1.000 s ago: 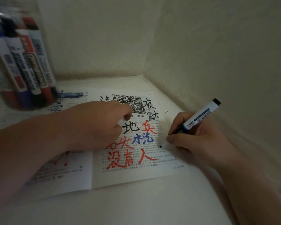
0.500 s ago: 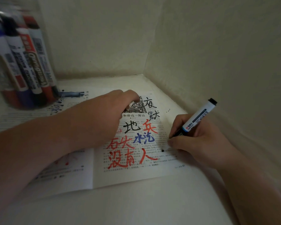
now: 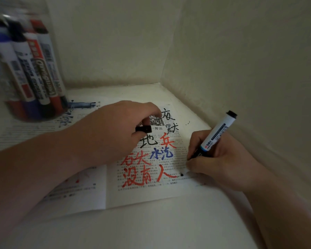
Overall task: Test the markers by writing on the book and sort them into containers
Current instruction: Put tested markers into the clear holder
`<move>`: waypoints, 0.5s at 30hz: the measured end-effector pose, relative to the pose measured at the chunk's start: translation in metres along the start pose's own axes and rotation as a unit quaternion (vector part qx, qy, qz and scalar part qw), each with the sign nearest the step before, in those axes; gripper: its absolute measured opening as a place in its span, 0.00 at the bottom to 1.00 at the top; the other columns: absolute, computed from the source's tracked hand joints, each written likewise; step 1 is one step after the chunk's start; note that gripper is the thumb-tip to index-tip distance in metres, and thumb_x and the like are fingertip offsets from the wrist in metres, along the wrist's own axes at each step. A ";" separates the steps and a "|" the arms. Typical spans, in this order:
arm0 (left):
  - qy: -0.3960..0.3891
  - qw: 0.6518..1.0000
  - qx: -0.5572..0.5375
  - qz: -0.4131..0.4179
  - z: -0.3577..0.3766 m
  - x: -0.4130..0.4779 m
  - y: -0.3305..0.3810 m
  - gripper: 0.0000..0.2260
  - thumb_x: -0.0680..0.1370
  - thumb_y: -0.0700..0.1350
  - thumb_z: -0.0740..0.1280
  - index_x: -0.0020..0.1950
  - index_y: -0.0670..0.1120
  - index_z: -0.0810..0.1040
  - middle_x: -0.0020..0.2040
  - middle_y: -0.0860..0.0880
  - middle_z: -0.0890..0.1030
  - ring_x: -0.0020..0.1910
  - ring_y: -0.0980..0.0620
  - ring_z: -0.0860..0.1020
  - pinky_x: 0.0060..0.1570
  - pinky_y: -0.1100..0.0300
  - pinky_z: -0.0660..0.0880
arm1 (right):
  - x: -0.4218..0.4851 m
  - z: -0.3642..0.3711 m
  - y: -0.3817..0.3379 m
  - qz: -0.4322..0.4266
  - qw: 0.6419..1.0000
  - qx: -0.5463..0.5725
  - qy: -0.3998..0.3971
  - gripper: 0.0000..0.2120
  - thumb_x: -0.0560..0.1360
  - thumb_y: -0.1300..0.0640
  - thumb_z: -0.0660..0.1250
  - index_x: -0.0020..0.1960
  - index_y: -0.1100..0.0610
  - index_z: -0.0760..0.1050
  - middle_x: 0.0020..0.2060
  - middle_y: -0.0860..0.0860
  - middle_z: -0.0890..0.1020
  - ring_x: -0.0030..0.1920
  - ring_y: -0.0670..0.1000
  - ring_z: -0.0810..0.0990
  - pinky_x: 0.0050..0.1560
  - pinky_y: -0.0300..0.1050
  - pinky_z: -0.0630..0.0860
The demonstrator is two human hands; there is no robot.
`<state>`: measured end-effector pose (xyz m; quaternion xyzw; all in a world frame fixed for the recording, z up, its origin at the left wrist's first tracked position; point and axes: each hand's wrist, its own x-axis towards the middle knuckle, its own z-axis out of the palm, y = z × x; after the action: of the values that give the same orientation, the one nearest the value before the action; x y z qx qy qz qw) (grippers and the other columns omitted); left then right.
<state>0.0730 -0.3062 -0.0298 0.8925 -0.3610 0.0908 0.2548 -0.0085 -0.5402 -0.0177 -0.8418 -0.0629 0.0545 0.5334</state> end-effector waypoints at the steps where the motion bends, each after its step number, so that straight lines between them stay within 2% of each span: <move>1: 0.000 1.000 -0.005 0.001 0.000 0.000 0.000 0.21 0.79 0.45 0.68 0.68 0.62 0.70 0.52 0.63 0.76 0.48 0.63 0.71 0.45 0.73 0.65 | 0.001 -0.001 0.001 0.002 1.000 -0.007 0.009 0.06 0.62 0.66 0.69 0.31 0.56 0.75 0.24 0.54 0.76 0.25 0.54 0.71 0.29 0.48 0.69; 3: -0.003 1.000 -0.029 -0.001 0.000 0.000 0.002 0.21 0.78 0.45 0.69 0.67 0.63 0.70 0.50 0.63 0.77 0.47 0.64 0.73 0.44 0.71 0.67 | 0.002 -0.002 0.002 0.001 1.000 0.007 0.021 0.06 0.61 0.66 0.68 0.30 0.58 0.75 0.22 0.52 0.75 0.24 0.53 0.69 0.27 0.45 0.65; 5: -0.015 0.996 -0.083 -0.009 0.000 -0.001 0.002 0.24 0.77 0.43 0.71 0.66 0.64 0.69 0.49 0.62 0.79 0.47 0.64 0.77 0.46 0.67 0.73 | 0.004 0.000 0.003 -0.017 0.996 0.071 0.048 0.05 0.61 0.68 0.69 0.32 0.63 0.73 0.22 0.53 0.73 0.23 0.51 0.68 0.25 0.40 0.61; 8: -0.028 0.984 -0.172 -0.033 0.001 -0.002 0.003 0.28 0.75 0.41 0.73 0.66 0.66 0.69 0.47 0.61 0.82 0.46 0.62 0.82 0.50 0.59 0.80 | 0.012 0.001 -0.004 -0.071 0.986 0.116 0.100 0.05 0.65 0.66 0.72 0.39 0.65 0.76 0.24 0.50 0.73 0.24 0.44 0.67 0.27 0.34 0.63; 10: -0.030 0.979 -0.194 -0.045 0.000 -0.003 0.003 0.28 0.74 0.42 0.74 0.65 0.66 0.68 0.47 0.62 0.83 0.47 0.64 0.81 0.51 0.62 0.78 | 0.020 0.000 -0.020 -0.080 0.987 0.098 0.095 0.05 0.67 0.63 0.72 0.41 0.62 0.80 0.27 0.52 0.73 0.26 0.47 0.66 0.29 0.39 0.61; 12: -0.034 0.979 -0.191 -0.059 -0.003 -0.002 0.003 0.26 0.74 0.44 0.74 0.64 0.66 0.68 0.46 0.65 0.83 0.46 0.68 0.79 0.46 0.71 0.73 | 0.029 -0.002 -0.044 -0.066 0.991 0.099 0.055 0.09 0.70 0.58 0.71 0.41 0.64 0.80 0.26 0.53 0.71 0.26 0.48 0.64 0.28 0.39 0.59; 13: -0.034 0.977 -0.197 -0.069 -0.004 -0.002 0.002 0.25 0.75 0.44 0.74 0.63 0.65 0.68 0.46 0.65 0.83 0.44 0.68 0.79 0.43 0.73 0.71 | 0.035 -0.003 -0.055 -0.060 0.993 0.092 0.035 0.11 0.71 0.56 0.70 0.41 0.65 0.80 0.25 0.52 0.70 0.25 0.48 0.63 0.27 0.39 0.59; 15: -0.031 0.970 -0.225 -0.089 -0.005 -0.001 0.000 0.25 0.74 0.42 0.74 0.64 0.62 0.70 0.46 0.62 0.83 0.43 0.65 0.80 0.43 0.67 0.75 | 0.048 -0.001 -0.073 -0.055 0.998 0.013 0.022 0.11 0.72 0.54 0.69 0.41 0.63 0.80 0.25 0.51 0.71 0.24 0.47 0.65 0.25 0.39 0.61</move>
<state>0.0721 -0.3027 -0.0263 0.8432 -0.2991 -0.0434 0.4445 0.0350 -0.5023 0.0475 -0.8309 -0.0968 0.0070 0.5479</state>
